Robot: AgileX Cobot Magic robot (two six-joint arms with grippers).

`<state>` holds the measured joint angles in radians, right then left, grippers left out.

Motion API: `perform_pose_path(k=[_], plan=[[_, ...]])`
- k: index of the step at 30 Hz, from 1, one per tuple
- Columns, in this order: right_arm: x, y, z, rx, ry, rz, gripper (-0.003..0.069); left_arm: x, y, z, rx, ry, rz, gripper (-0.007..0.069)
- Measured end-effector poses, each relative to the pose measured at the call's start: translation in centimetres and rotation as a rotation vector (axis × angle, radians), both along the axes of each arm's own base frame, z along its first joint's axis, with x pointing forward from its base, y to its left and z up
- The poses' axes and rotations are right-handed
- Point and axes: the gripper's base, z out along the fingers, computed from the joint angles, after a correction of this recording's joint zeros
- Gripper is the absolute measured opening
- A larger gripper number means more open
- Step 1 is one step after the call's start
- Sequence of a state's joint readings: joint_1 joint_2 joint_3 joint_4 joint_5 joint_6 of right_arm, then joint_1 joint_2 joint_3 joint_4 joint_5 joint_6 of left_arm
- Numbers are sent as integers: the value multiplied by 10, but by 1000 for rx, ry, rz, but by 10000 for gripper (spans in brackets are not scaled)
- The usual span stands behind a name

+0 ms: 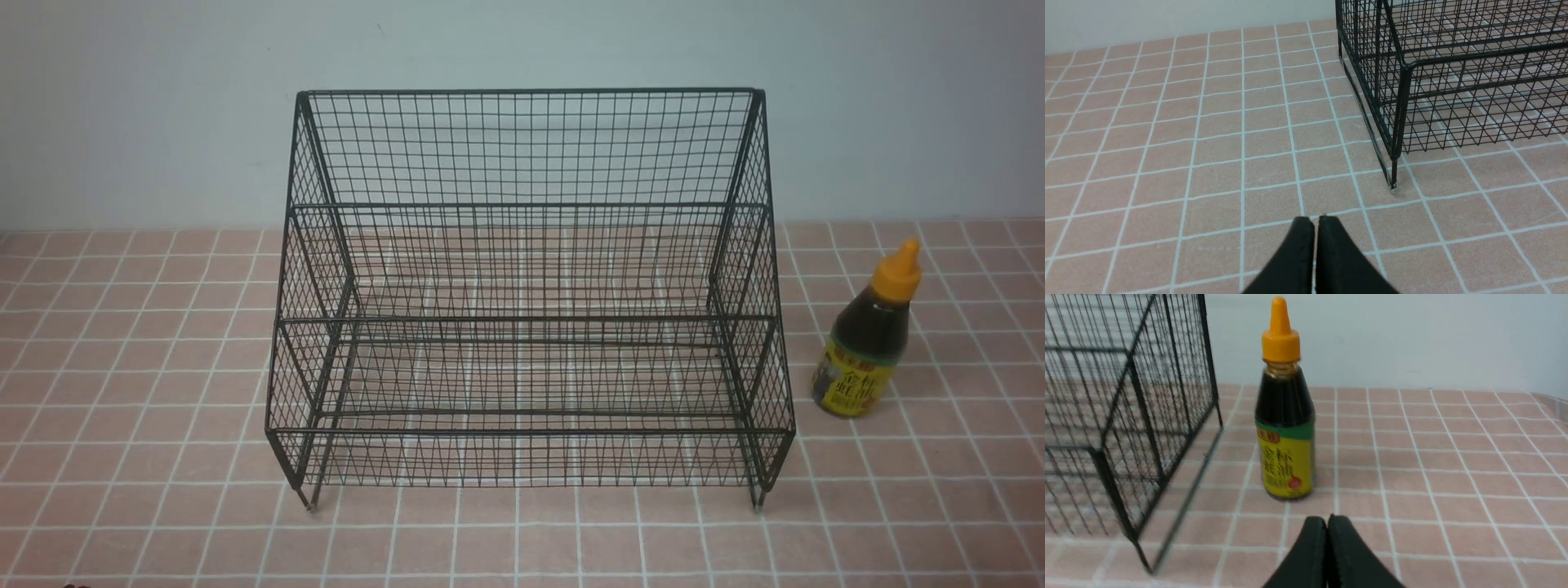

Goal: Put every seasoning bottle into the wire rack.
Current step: Use the right arm to grab the condiment bottle closest to it

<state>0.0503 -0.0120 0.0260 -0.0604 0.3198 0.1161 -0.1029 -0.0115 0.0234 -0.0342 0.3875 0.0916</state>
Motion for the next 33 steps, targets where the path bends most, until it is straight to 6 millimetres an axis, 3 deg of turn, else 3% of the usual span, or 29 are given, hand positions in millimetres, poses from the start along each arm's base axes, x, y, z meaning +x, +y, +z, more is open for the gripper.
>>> perform_pose_path(k=[6,10,18,22,26,28,31,32,33], plan=[[0,1,27,193,-300,10,-10,0,0,0,0,0,0,-7],[-2,-2,36,293,-402,-4,-10,0,0,0,0,0,0,-7],[-2,-2,38,305,-415,-6,-10,0,0,0,-1,0,0,-7],[-8,-7,56,333,-625,-19,-10,0,0,0,-1,0,0,-7],[-3,-6,82,319,-650,-19,-10,0,0,0,-1,0,0,-7],[13,-4,110,273,-625,-13,-10,0,0,0,-1,0,0,-7],[36,-1,127,219,-577,-2,-10,0,0,0,-1,0,0,-7],[55,2,137,177,-550,13,-3,0,0,0,-1,0,0,-7],[58,3,140,174,-554,16,-1,0,0,0,-1,0,0,-7]])
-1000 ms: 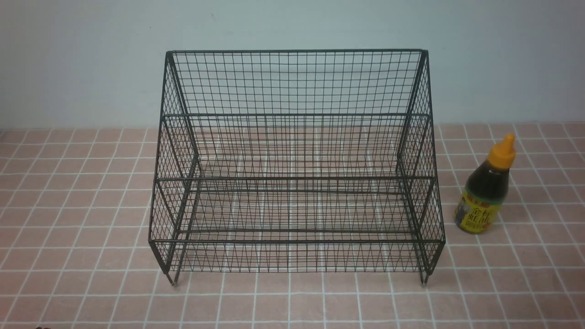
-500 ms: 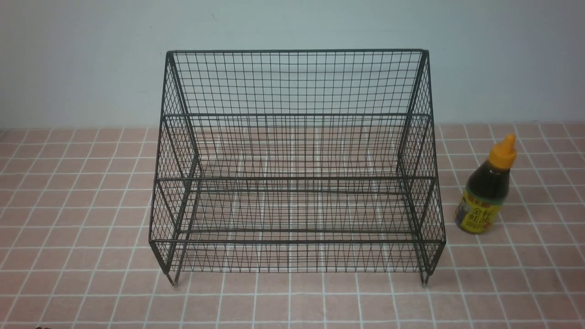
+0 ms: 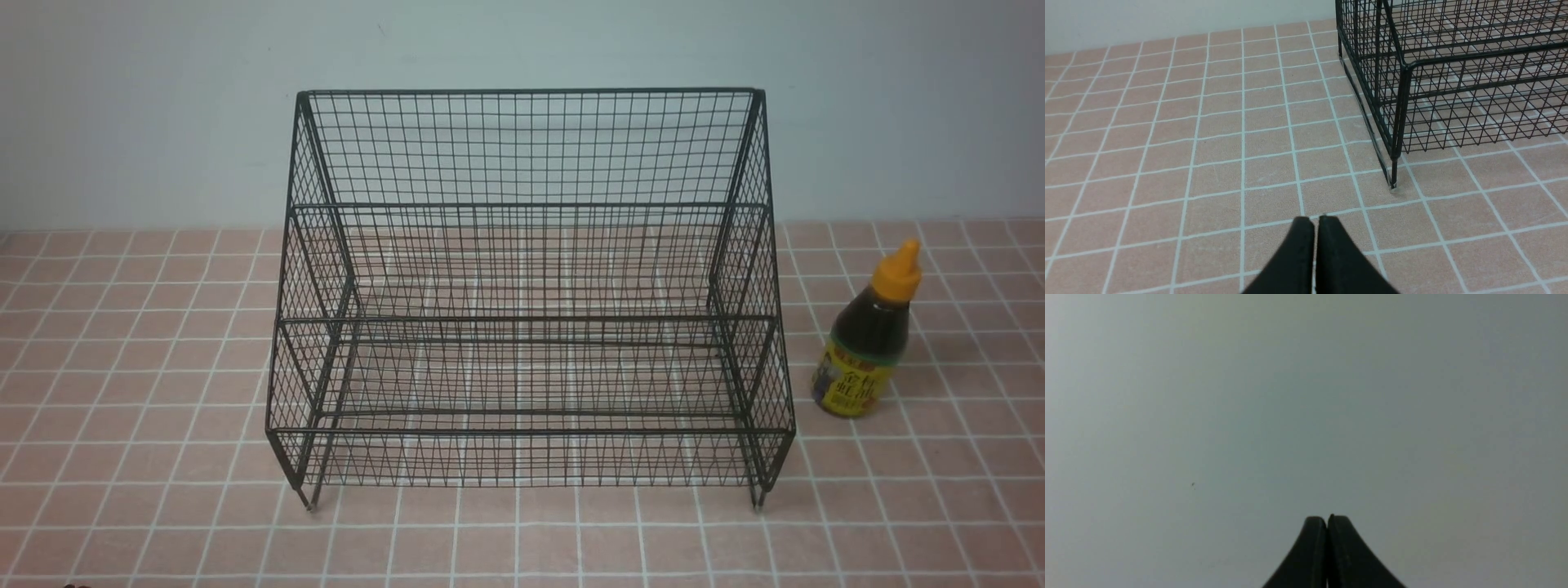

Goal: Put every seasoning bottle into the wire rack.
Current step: Use the right arm to grab the condiment bottle closest to it

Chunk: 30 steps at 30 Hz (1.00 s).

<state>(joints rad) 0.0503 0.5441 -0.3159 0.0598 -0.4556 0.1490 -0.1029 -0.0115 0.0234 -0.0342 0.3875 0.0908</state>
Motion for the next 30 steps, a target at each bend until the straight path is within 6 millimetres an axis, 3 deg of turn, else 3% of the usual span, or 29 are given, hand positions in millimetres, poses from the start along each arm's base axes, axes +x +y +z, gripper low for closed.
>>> perform_pose_path(k=[1,6,7,12,16,23,30], plan=[[20,4,5,-40,22,14,16,0,0,0,0,0,0,-7],[70,11,3,-82,80,58,109,0,0,0,0,0,0,-7],[92,13,-5,-83,116,72,176,0,0,0,0,0,0,-7],[124,15,-27,-83,193,83,321,0,0,0,0,0,0,-7],[155,17,-59,-94,297,88,440,0,0,0,0,0,0,-7],[184,19,-108,-106,444,94,476,0,0,0,0,0,0,-7],[196,23,-139,-123,504,114,477,0,0,0,0,0,0,-7]])
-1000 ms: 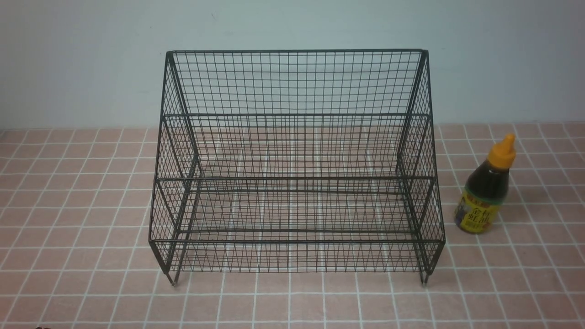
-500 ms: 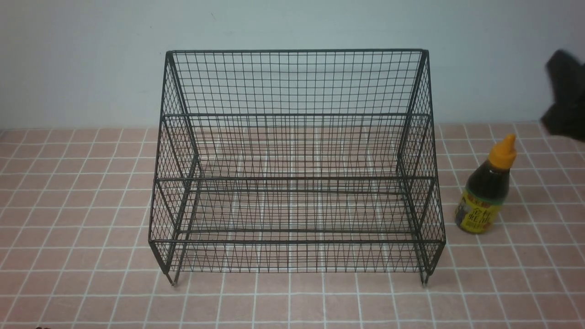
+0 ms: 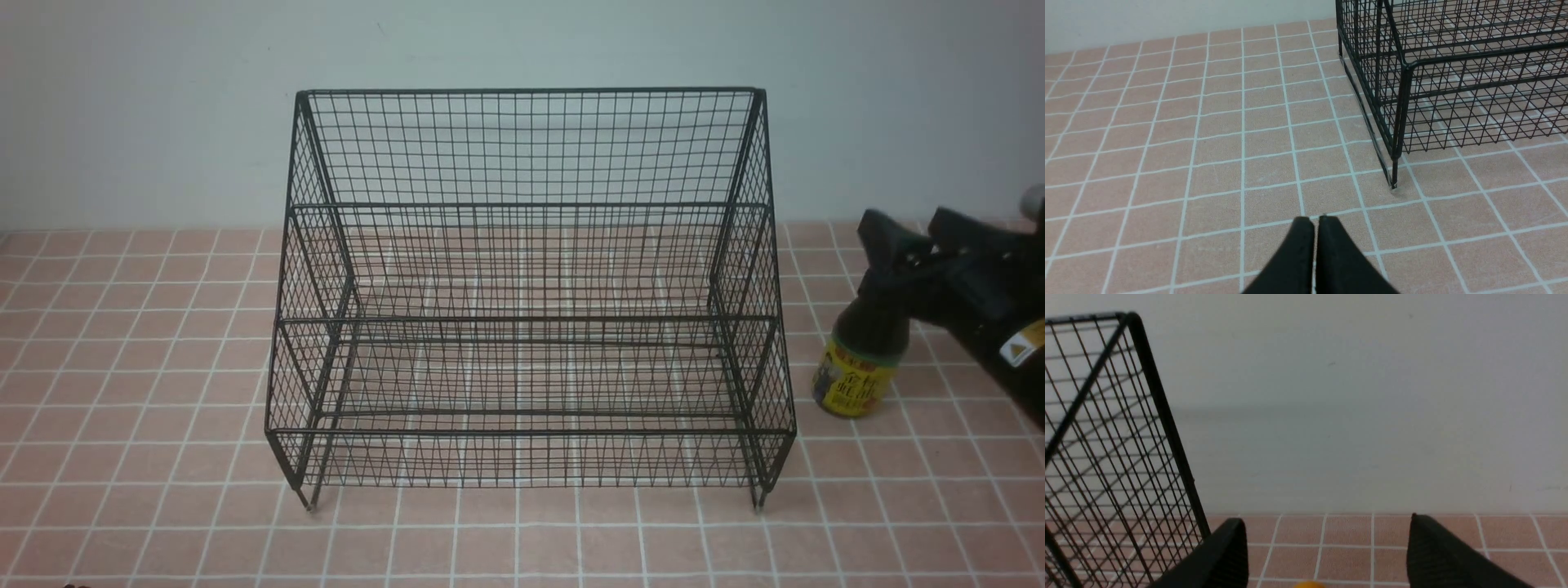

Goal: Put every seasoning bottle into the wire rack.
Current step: Use the right arm to grab the condiment bottle closest to it, then use the right arm to put the condiment bottle back on the shelf

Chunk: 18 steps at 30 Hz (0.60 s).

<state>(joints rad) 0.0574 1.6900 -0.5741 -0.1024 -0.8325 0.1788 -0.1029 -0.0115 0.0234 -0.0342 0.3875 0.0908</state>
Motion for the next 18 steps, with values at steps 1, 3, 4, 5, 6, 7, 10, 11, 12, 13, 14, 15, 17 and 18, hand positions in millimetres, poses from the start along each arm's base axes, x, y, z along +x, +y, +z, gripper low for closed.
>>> perform_pose_path(k=[1,3,4,5,6,7,10,11,12,13,14,15,17,18], plan=[[1,1,-5,-2,16,4,474,0,0,0,0,0,0,-7],[2,2,-10,-6,33,12,456,0,0,0,0,0,0,-7],[2,2,-15,-7,48,12,410,0,0,0,0,0,0,-7],[2,2,-16,-9,53,13,393,0,0,0,0,0,0,-7],[2,2,-16,-9,55,14,384,0,0,0,0,0,0,-7],[2,2,-18,-14,70,16,295,0,0,0,0,0,0,-7],[0,2,-14,-28,86,19,277,0,0,0,0,0,0,-7],[-2,2,-8,-33,90,19,277,0,0,0,0,0,0,-7],[-4,2,-2,-37,88,17,277,0,0,0,0,0,0,-7],[-7,1,6,-40,72,16,277,0,0,0,0,0,0,-7],[-12,1,22,-43,35,13,277,0,0,0,0,0,0,-7],[-13,1,24,-44,27,13,277,0,0,0,0,0,0,-7],[-22,0,53,-44,-54,12,277,0,0,0,0,0,0,-7],[-27,0,67,-50,-98,16,277,0,0,0,0,0,0,-7]])
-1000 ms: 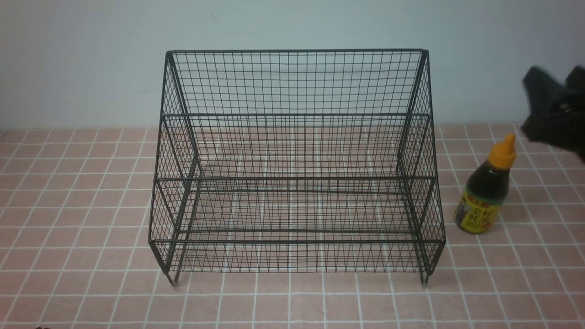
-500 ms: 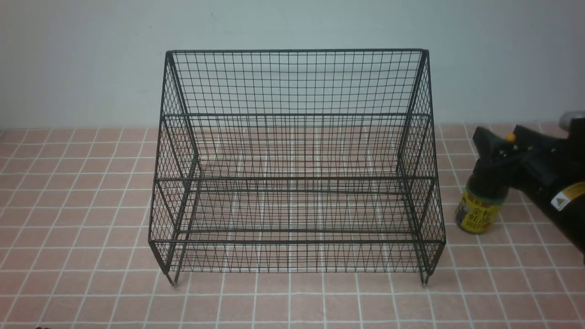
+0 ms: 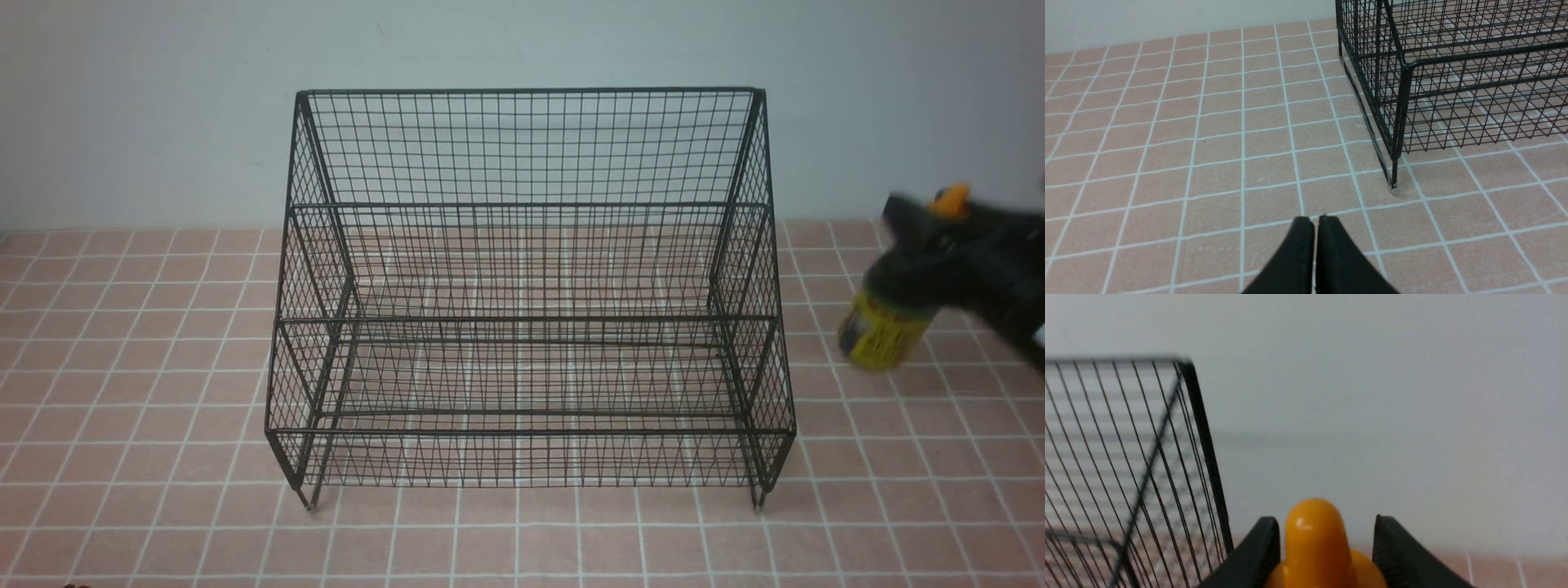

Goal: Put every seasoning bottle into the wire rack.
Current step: Use the right arm to put the condiment bottle back on the shelf

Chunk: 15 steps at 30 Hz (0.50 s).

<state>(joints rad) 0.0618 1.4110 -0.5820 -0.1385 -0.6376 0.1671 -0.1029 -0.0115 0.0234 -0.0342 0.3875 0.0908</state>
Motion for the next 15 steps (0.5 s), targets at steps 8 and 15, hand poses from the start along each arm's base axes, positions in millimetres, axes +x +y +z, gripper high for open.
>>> perform_pose_path(k=[8,15], plan=[[-35,27,97,12,-259,198,277,0,0,0,0,0,0,-7],[-27,68,103,60,-239,385,277,0,0,0,0,0,0,-7]])
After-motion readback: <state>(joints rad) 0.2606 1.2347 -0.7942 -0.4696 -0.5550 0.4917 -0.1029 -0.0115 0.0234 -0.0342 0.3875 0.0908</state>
